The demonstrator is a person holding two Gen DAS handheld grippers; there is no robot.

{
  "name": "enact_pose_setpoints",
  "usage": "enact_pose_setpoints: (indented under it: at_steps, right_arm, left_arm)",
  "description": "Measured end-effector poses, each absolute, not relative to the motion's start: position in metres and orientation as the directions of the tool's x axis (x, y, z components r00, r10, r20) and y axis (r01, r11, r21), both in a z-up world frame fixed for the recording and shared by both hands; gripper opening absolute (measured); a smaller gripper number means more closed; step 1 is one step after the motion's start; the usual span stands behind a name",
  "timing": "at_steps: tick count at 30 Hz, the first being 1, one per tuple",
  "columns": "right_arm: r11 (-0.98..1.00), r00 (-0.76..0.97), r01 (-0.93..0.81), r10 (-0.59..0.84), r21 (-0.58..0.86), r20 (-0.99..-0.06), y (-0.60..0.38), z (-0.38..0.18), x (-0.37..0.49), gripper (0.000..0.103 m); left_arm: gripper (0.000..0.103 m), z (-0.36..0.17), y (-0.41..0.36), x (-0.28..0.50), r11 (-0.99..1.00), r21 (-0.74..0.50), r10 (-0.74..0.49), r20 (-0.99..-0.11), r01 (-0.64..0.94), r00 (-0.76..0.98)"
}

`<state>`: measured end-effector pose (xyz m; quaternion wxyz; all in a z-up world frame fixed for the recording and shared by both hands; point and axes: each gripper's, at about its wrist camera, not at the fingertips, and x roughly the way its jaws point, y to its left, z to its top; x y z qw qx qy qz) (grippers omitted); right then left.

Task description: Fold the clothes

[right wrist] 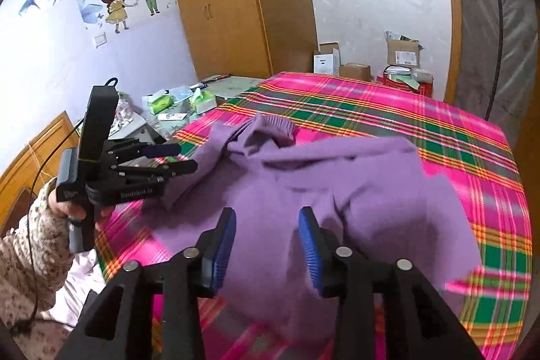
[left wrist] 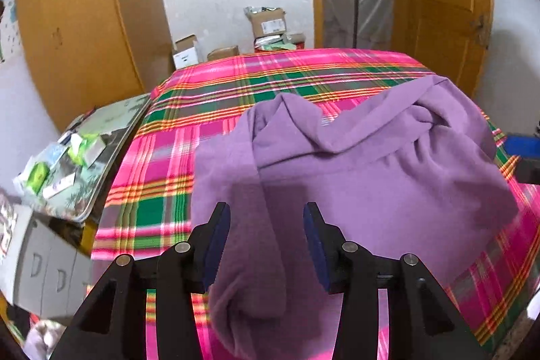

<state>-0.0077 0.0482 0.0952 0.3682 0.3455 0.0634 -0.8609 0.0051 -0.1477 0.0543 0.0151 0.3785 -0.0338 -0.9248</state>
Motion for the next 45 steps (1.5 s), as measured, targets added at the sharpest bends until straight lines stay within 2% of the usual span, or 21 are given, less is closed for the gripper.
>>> enact_pose_setpoints:
  at_steps: [6, 10, 19, 27, 30, 31, 33, 36, 39, 45]
  right_arm:
    - [-0.704, -0.485, 0.706, -0.566, 0.084, -0.667, 0.017, 0.091, -0.039, 0.044]
    - [-0.693, -0.49, 0.72, -0.541, 0.032, -0.684, -0.003, 0.087, -0.058, 0.045]
    - [-0.591, -0.535, 0.777, -0.439, -0.217, -0.722, -0.031, 0.076, -0.067, 0.049]
    - [-0.506, -0.556, 0.787, -0.331, -0.354, -0.762, -0.048, 0.057, -0.086, 0.05]
    - [-0.505, -0.553, 0.783, -0.3, -0.363, -0.777, -0.05, 0.051, -0.097, 0.05]
    - [-0.509, -0.552, 0.782, -0.293, -0.361, -0.781, -0.05, 0.05, -0.101, 0.047]
    - [-0.518, -0.555, 0.775, -0.286, -0.362, -0.781, -0.049, 0.048, -0.108, 0.03]
    - [-0.553, -0.553, 0.763, -0.29, -0.336, -0.781, -0.047, 0.051, -0.12, 0.011]
    - [-0.599, -0.546, 0.749, -0.313, -0.285, -0.777, -0.042, 0.058, -0.13, 0.006]
    - [-0.666, -0.537, 0.713, -0.319, -0.219, -0.781, -0.036, 0.064, -0.153, 0.006]
  left_arm:
    - [0.047, 0.051, -0.158, -0.036, -0.991, 0.106, -0.131, -0.737, 0.077, -0.664]
    - [0.047, 0.053, -0.156, -0.056, -0.992, 0.107, -0.123, -0.744, 0.064, -0.656]
    - [0.047, 0.042, -0.165, -0.088, -0.983, 0.162, -0.182, -0.778, 0.087, -0.602]
    - [0.048, 0.035, -0.181, -0.102, -0.983, 0.16, -0.185, -0.811, 0.093, -0.555]
    - [0.048, 0.034, -0.185, -0.102, -0.984, 0.155, -0.175, -0.812, 0.083, -0.557]
    - [0.044, 0.034, -0.186, -0.102, -0.986, 0.146, -0.167, -0.813, 0.082, -0.557]
    - [0.035, 0.035, -0.19, -0.1, -0.989, 0.127, -0.15, -0.815, 0.08, -0.56]
    - [0.026, 0.036, -0.191, -0.099, -0.992, 0.109, -0.127, -0.816, 0.066, -0.564]
    - [0.021, 0.038, -0.193, -0.1, -0.993, 0.1, -0.116, -0.815, 0.059, -0.568]
    - [0.015, 0.042, -0.204, -0.1, -0.994, 0.079, -0.107, -0.809, 0.073, -0.578]
